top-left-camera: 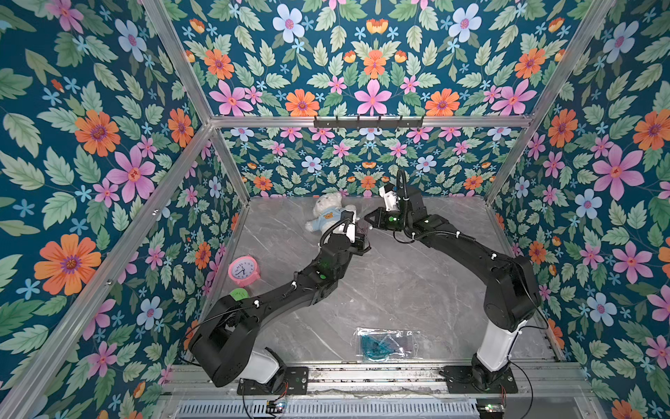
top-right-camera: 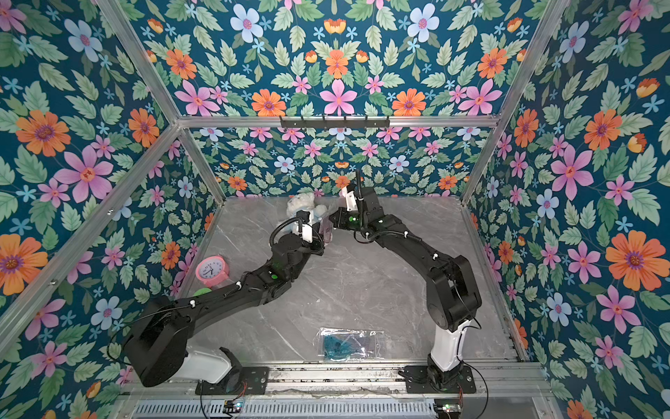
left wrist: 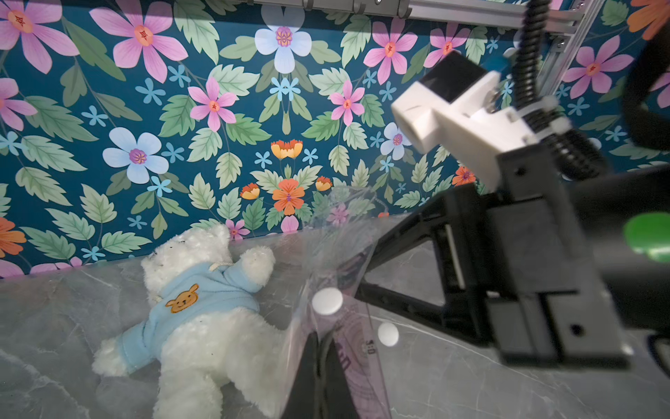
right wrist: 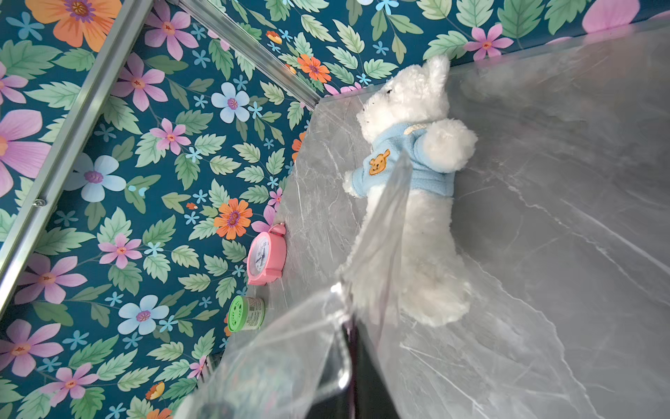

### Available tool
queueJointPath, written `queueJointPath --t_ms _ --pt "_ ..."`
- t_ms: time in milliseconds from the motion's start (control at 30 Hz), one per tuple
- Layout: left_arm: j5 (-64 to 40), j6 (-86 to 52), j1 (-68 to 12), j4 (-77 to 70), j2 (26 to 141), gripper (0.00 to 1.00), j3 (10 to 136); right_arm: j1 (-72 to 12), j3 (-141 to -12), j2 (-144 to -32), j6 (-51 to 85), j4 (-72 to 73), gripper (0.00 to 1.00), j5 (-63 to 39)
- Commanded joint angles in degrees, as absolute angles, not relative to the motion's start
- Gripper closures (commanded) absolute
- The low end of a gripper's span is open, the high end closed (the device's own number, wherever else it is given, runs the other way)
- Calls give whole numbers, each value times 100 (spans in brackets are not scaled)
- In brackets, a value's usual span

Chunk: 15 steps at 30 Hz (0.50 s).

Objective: Open the ruler set and take out the ruler
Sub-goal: Take out the ruler from the ruler set bag.

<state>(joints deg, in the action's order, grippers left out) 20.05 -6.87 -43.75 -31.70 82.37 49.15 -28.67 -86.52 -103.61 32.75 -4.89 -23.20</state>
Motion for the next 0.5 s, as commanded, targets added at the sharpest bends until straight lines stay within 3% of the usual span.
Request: queueJointPath --t_ms 0,467 --pt "2171 -659 -4328 -3396 8242 100 4905 -2828 -8555 -10161 3190 -540 94 -2080" --pt "2014 -923 -4185 -3374 8342 100 4896 -2418 -7970 -9809 3876 328 95 -2693"
